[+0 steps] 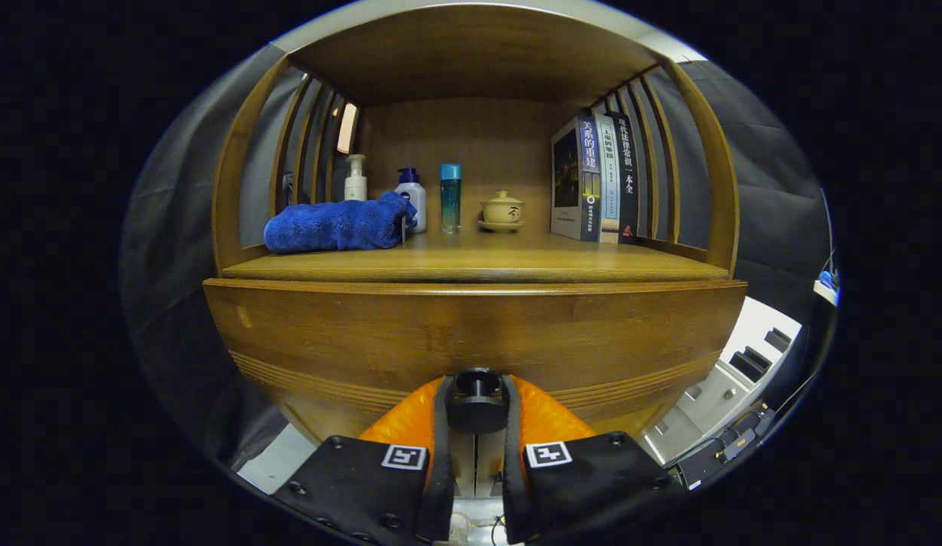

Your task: Pull open the drawer, take out the items inside it, and place them on the countertop above the cabinet.

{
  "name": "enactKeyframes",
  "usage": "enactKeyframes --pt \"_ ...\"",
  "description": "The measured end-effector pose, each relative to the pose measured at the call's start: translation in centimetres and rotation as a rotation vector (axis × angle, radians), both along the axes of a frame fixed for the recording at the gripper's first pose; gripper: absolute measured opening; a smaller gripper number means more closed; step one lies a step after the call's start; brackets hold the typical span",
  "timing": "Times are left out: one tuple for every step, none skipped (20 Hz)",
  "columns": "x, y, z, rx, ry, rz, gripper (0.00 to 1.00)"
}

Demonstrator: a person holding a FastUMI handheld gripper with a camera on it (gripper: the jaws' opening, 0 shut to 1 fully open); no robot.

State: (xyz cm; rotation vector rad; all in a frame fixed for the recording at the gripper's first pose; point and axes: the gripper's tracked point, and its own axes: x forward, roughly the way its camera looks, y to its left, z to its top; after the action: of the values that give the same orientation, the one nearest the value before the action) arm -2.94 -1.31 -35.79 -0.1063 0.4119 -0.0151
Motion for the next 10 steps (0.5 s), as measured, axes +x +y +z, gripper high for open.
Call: enactKeyframes --pt "-0.6 0.0 0.1 0.002 0.000 -0.001 0.34" --pt "-1.1 0.0 0.2 0.005 0.000 -0.002 0.34" --pt "-1.7 0.0 0.3 0.007 0.003 -0.002 0.34" --pt "-2.3 0.0 0.4 0.009 0.005 -0.002 0.34" --pt "-2.8 0.1 0.4 0.009 0.007 0.000 0.34" --pt "-3.5 0.1 0.6 0.004 0.009 0.005 0.34" --pt "-4.2 0.1 0.7 0.001 0.011 0.009 0.34" --pt "-5.0 0.1 0.7 -0.002 0.012 0.012 0.34" --pt "-5.6 0.1 0.7 -0.001 0.012 0.014 0.34" --pt "-6.3 0.1 0.9 0.000 0.012 0.015 0.34"
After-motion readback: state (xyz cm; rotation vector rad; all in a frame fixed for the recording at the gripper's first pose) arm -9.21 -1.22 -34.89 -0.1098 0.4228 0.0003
